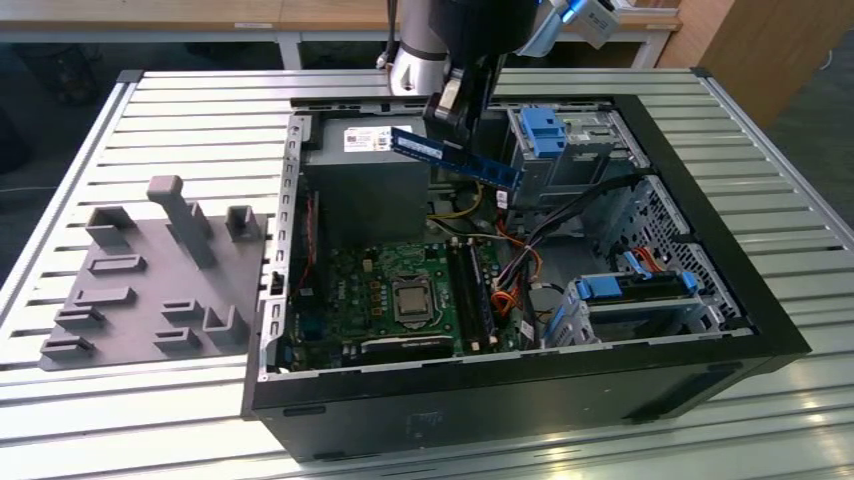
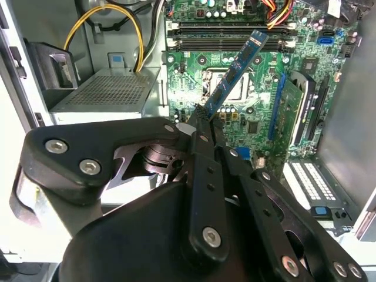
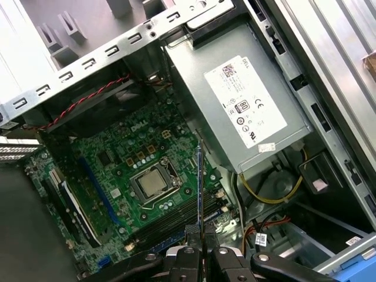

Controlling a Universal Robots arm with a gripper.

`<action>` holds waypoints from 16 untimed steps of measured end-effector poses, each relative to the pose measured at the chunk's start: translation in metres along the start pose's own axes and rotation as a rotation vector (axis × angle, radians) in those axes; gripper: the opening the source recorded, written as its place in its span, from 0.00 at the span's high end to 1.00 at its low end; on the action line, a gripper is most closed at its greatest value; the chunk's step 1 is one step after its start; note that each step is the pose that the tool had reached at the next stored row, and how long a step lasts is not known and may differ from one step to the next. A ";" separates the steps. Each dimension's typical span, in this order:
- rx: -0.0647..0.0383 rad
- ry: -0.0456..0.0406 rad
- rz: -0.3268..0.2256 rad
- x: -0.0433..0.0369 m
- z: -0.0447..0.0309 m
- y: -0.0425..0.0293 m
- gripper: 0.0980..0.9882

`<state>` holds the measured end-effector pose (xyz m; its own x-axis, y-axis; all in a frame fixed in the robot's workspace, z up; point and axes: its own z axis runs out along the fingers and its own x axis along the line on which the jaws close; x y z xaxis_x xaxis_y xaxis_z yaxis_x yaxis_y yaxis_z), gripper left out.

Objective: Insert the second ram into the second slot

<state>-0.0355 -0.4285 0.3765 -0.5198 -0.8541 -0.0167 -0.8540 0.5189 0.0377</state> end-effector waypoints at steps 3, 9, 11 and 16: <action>0.000 -0.0003 0.008 0.0000 0.0000 0.0000 0.96; 0.000 -0.0011 0.029 0.0000 0.0000 0.0000 0.96; 0.001 -0.0015 0.038 0.0000 0.0001 0.0000 0.96; 0.001 -0.0029 0.078 0.0000 0.0001 0.0000 0.96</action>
<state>-0.0355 -0.4285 0.3764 -0.5847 -0.8111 -0.0166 -0.8110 0.5839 0.0377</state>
